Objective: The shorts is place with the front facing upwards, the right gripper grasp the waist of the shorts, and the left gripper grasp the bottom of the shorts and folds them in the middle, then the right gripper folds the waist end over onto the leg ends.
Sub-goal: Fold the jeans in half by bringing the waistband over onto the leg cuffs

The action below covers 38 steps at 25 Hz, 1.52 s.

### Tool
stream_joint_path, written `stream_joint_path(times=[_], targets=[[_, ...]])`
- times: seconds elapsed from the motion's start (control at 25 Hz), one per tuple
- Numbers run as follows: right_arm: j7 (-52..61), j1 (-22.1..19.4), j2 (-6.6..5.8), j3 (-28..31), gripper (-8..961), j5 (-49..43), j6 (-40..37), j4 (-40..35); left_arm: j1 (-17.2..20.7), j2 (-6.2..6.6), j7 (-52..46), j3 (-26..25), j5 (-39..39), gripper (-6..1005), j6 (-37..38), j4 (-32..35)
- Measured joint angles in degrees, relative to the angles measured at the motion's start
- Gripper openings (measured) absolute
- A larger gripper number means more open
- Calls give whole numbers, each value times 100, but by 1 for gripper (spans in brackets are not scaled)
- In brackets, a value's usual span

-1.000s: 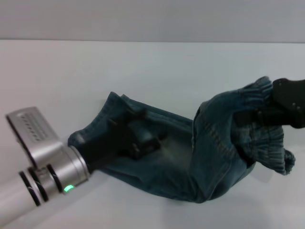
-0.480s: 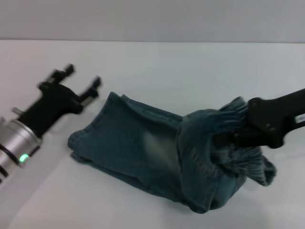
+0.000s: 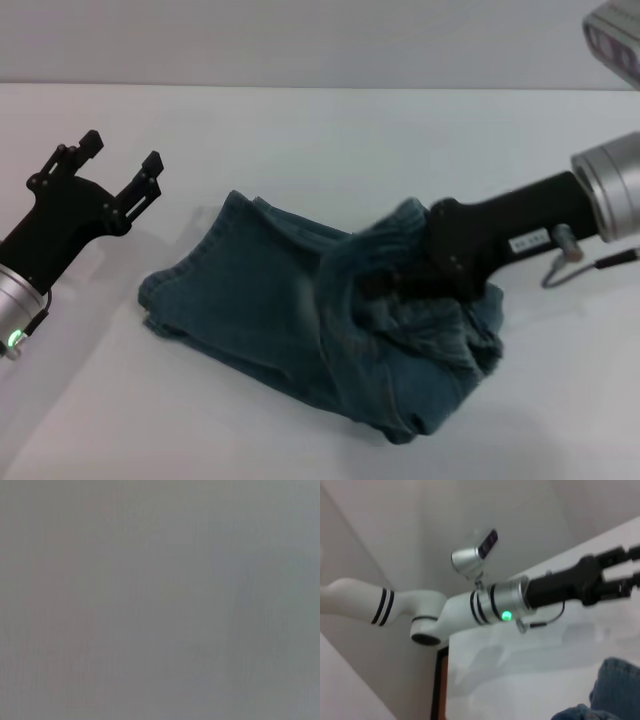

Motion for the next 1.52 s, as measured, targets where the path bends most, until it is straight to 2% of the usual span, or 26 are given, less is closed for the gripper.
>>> stream_joint_path(times=[0.32,0.6,0.88,1.24,1.44,1.52], targets=[[-66,157,14,-326,74,365,909,288,15,-6,139,-62,-22,796,6,-106],[-356,419,31,-1051,92,713,2148,926,-19,-2,148,-78,-52,796,-8,-127],[-409,706,49,-1563,138,856,2834,1109,-129,-15,135,-79,-54,796,-22,-211],[-114,1077,52,-1654,196,935,3420,1205,-338,-34,109,-63,-54,796,-17,-488],[-121,1101,53,-1666,423,989,3544,1175,-341,-43,92,-31,-54,796,-4,-495],[-121,1104,51,-1671,438,988,3576,1174,-341,-46,91,-24,-54,796,1,-495]])
